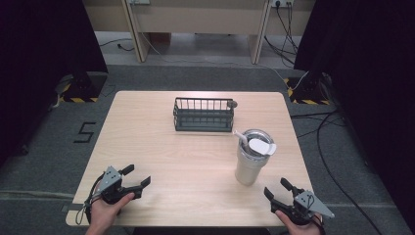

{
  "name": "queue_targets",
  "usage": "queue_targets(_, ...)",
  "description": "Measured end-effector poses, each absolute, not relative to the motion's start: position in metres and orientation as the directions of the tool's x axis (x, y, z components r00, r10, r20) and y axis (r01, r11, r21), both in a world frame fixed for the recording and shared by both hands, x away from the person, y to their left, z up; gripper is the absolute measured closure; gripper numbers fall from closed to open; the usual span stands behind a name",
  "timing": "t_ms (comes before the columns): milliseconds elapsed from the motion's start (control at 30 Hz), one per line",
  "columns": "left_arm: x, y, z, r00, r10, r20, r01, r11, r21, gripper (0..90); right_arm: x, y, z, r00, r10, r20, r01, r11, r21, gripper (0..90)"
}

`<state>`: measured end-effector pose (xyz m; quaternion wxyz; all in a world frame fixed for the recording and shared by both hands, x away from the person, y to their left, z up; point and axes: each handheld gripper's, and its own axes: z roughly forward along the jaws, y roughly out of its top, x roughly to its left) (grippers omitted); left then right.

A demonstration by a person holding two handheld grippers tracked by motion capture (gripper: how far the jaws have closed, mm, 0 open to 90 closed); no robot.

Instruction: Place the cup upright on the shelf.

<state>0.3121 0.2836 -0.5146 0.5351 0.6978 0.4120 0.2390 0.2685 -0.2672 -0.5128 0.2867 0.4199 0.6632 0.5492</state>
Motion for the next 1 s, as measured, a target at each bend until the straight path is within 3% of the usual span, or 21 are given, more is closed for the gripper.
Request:
queue_targets(433,0.312,0.282,-0.514,0.54,0.838,-0.074,0.306,-0.114,0.945,15.4,0.272,-0.256,-0.506,-0.48,0.876,0.05,0.216,0.062,0.975,15.7)
queue_targets(1000,0.312,0.282,-0.515,0.541,0.837,-0.078,0.309,-0.111,0.945,15.6,0.303,-0.23,-0.505,-0.511,0.858,0.059,0.221,0.065,0.973,14.7)
